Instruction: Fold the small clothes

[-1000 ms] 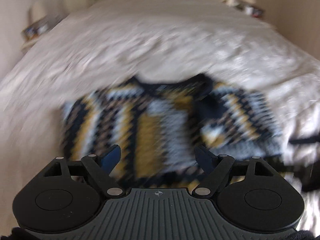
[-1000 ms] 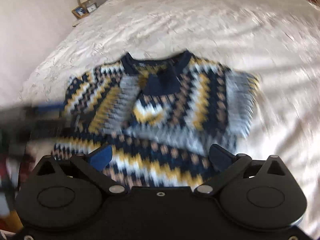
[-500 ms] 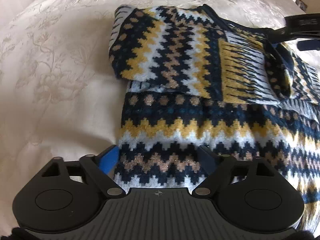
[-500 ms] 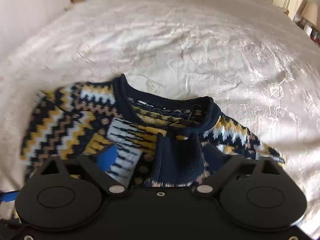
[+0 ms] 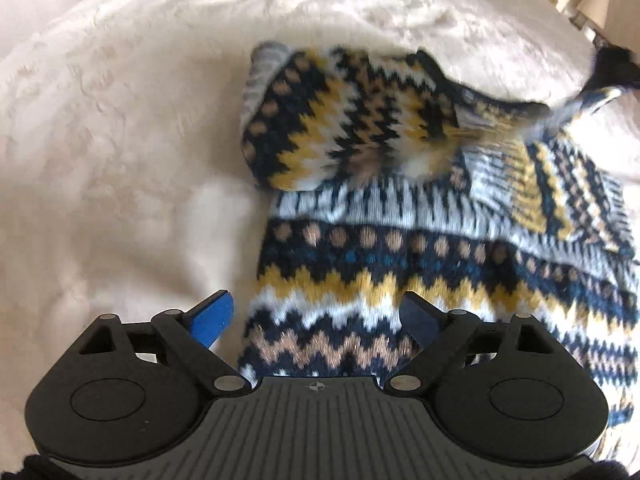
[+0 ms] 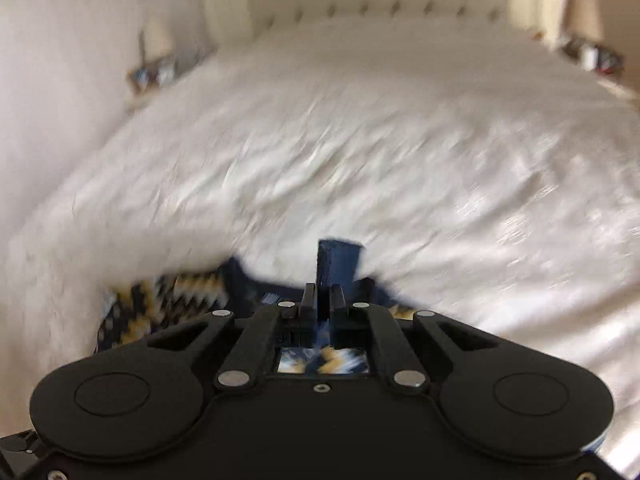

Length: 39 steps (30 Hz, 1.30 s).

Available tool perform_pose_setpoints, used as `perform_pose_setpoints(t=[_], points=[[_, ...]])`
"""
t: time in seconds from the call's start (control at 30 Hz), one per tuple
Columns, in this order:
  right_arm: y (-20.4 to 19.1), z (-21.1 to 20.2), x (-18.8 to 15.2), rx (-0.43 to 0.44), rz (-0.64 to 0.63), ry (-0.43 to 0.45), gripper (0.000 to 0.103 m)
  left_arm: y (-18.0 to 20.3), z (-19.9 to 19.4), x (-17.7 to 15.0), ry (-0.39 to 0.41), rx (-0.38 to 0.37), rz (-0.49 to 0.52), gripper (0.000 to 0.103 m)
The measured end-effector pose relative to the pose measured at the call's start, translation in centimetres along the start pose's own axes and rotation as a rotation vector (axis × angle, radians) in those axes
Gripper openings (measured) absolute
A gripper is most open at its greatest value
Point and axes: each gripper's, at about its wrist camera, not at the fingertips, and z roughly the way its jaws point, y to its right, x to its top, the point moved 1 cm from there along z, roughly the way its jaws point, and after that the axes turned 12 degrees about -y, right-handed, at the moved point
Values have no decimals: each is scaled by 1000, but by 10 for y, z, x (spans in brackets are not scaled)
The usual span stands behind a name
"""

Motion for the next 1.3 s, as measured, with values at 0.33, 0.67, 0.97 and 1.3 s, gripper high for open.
perform_pose_setpoints(t=[0.33,0.67,0.97,1.3], points=[[80,55,-75,-62,192,-237,11,22,-25,36,95,23,107,90],[93,38,-62,-115,213,-148,11,36,-14,87,141,48,182,90],[108,58,-88,-155,249,-254,14,37,28,109,68,83,217,90],[115,38,-94,-168,277,-209,86,4,67,115,-37,0,91,103]])
